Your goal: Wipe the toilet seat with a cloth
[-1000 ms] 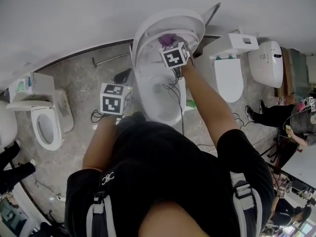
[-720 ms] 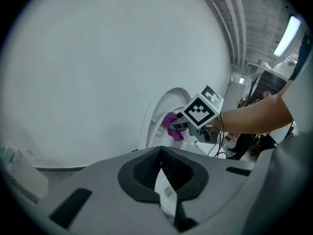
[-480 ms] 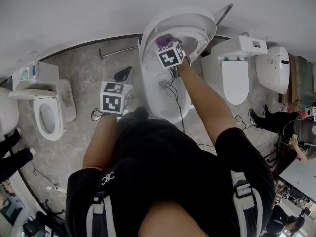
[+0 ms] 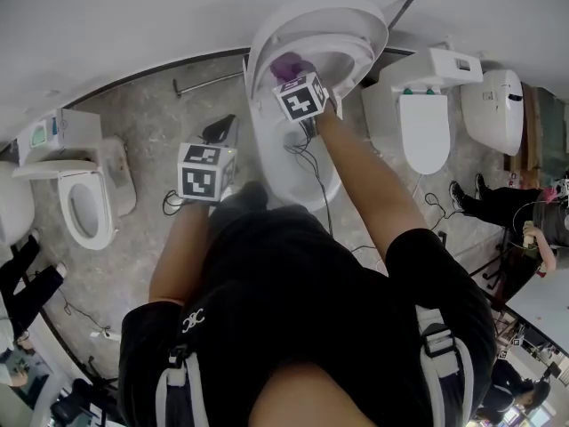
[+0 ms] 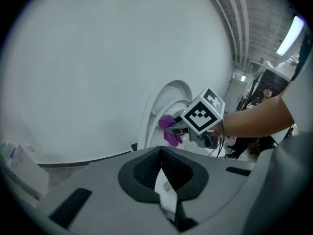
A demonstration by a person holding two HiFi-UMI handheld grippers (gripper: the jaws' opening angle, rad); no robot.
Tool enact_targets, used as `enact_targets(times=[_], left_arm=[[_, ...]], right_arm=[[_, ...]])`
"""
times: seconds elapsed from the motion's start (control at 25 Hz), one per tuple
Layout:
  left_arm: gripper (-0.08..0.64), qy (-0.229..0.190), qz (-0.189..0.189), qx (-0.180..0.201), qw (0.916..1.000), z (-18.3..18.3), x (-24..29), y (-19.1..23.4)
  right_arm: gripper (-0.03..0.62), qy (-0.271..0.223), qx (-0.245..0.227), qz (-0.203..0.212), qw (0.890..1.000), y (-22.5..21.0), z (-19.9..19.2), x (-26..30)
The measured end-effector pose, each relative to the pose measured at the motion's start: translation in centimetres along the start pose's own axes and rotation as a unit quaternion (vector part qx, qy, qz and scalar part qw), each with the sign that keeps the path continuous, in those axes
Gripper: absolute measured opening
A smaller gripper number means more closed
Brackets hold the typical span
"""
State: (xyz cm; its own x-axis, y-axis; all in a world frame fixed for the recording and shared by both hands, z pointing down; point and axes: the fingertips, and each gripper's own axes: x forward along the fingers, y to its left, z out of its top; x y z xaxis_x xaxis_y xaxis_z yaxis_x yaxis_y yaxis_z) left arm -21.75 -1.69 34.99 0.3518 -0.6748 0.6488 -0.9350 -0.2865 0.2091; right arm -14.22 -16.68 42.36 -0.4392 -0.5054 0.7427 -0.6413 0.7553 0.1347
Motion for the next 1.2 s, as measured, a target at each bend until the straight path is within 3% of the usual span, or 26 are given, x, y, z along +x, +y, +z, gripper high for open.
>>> enact_targets(times=[0.32,0.64,1.2], left_arm=[[-0.006,0.004,0.002,-0.005,1.0,-0.3,0.5,-0.1],[-0.006,0.03,0.014,-0.026,0.9991,-3.1,0.9,2.7],[-0.006,0.043,0.005,-0.049,0.9979,-4.6,2.9,3.7]], right_arm=[[0.061,0.028,0.053,0.037,0.998,3.8,-5.1,1.2],[0.06,-0.008,0.099,-0.005,0.995,2.1,-3.2,3.8],[0.06,0.023,0.057,0.003,0.998,3.0,-3.0,8.1]])
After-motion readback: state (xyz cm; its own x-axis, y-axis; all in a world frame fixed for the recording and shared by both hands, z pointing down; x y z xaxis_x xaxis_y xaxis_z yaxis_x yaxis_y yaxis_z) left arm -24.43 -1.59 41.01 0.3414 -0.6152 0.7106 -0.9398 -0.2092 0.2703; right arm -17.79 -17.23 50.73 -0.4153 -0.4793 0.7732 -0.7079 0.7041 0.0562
